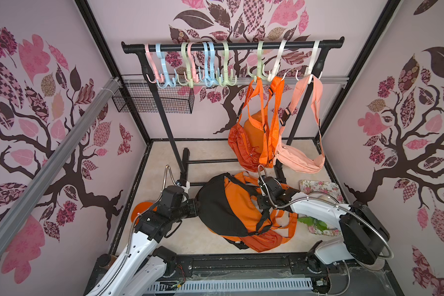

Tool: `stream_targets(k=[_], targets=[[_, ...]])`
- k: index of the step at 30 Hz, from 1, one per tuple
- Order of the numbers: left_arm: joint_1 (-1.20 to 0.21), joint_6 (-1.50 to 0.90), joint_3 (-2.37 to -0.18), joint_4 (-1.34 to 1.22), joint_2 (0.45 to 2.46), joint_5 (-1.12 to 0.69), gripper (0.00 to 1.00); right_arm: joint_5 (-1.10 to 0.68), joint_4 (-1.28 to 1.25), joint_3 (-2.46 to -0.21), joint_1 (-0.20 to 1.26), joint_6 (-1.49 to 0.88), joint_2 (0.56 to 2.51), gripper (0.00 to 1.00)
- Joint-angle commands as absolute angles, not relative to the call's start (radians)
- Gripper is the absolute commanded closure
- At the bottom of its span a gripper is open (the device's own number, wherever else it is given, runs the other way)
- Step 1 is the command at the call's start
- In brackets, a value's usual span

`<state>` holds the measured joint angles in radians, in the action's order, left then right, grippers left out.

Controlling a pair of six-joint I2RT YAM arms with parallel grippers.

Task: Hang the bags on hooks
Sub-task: Pick up the bag from the bag.

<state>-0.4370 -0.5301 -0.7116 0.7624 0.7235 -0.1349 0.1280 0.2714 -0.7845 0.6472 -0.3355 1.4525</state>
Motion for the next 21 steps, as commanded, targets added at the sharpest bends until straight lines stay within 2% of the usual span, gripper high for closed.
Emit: stream_targets(k=[1,2,16,21], targets=[[-0.431,-0.531,-0.750,0.760,0.702,-0.120,1.00,0.188,0.298,-0.822,0.653,-0.331,1.430,0.97],[-0.431,-0.530,-0.750,0.757,0.695,-0.120,1.00,0.197,0.307,-0.829,0.653,-0.329,1.422,1.00],[-0.431,-0.536,-0.744,0.677,0.535,-0.108,1.00,0.155,0.405,-0.914,0.663,-0.330,1.093,1.00],[-0.431,-0.534,-0.768,0.666,0.489,-0.103,1.00,0.109,0.434,-0.951,0.669,-0.316,1.061,1.00]])
